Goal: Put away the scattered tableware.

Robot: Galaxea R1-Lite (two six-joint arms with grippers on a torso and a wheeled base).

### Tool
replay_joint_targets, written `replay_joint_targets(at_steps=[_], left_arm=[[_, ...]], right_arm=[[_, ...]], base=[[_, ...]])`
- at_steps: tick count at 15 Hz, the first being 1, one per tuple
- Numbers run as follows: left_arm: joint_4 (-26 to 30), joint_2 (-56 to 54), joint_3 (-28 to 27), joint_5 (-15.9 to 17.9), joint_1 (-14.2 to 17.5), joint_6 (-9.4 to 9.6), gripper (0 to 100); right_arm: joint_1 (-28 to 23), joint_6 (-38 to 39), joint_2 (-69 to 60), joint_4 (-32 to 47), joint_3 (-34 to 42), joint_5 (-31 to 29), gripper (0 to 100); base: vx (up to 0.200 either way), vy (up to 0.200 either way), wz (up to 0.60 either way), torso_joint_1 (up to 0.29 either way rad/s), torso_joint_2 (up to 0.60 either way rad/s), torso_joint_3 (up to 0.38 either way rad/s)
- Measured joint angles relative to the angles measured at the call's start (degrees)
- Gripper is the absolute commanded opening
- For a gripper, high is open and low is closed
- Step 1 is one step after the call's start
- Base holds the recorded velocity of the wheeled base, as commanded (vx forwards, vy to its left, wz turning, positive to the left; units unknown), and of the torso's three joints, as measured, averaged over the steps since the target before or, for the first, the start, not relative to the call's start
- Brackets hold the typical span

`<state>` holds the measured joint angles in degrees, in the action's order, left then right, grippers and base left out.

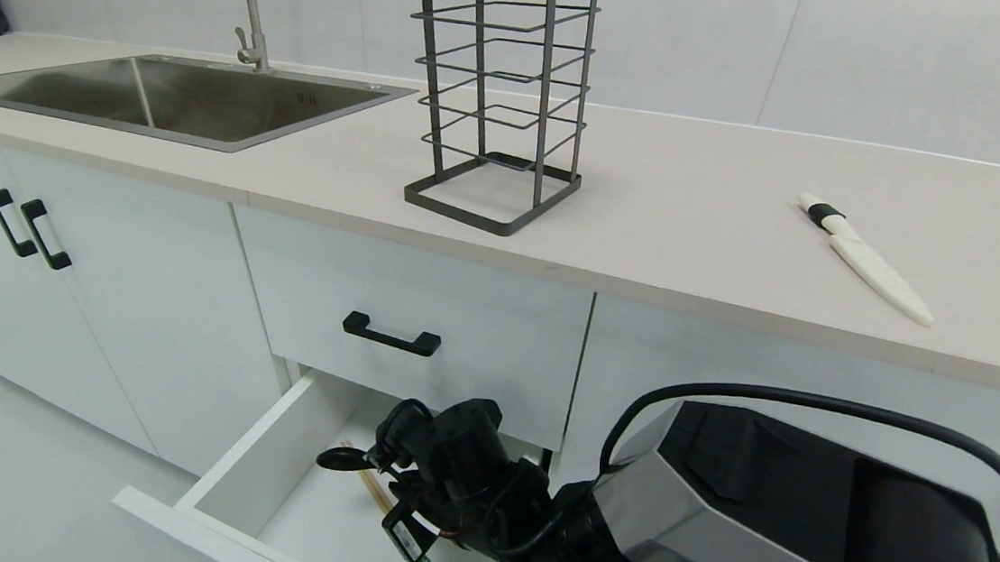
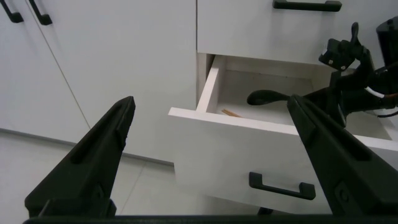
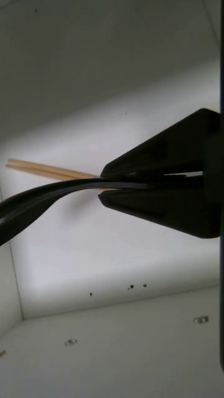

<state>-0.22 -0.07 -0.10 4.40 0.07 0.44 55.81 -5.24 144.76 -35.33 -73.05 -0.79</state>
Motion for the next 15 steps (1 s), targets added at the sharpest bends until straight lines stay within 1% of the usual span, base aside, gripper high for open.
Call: replay_joint_targets(at_steps=[8, 9, 12, 15], left_arm=[[-0.02, 0.0, 0.0, -0.02, 0.0, 0.0, 100], [-0.02, 0.0, 0.0, 0.0, 0.0, 0.0, 100], [-0.02, 0.0, 0.0, 0.0, 0.0, -0.01, 100], [0.0, 0.0, 0.0, 0.0, 0.0, -0.01, 100]], right_arm=[[0.91, -1.02, 2.45, 0.71, -0.57, 0.2, 0], [0.87, -1.1, 2.73, 0.9, -0.57, 0.35, 100], [0.87, -1.1, 3.08, 1.43, -0.52, 0.57, 100], [1.07, -0.99, 0.63, 5.23, -0.41, 0.52, 100]], base=[[0.0, 0.0, 0.0, 0.0, 0.0, 0.0], [0.0, 0.0, 0.0, 0.0, 0.0, 0.0], [0.0, 0.0, 0.0, 0.0, 0.0, 0.0], [0.0, 0.0, 0.0, 0.0, 0.0, 0.0]])
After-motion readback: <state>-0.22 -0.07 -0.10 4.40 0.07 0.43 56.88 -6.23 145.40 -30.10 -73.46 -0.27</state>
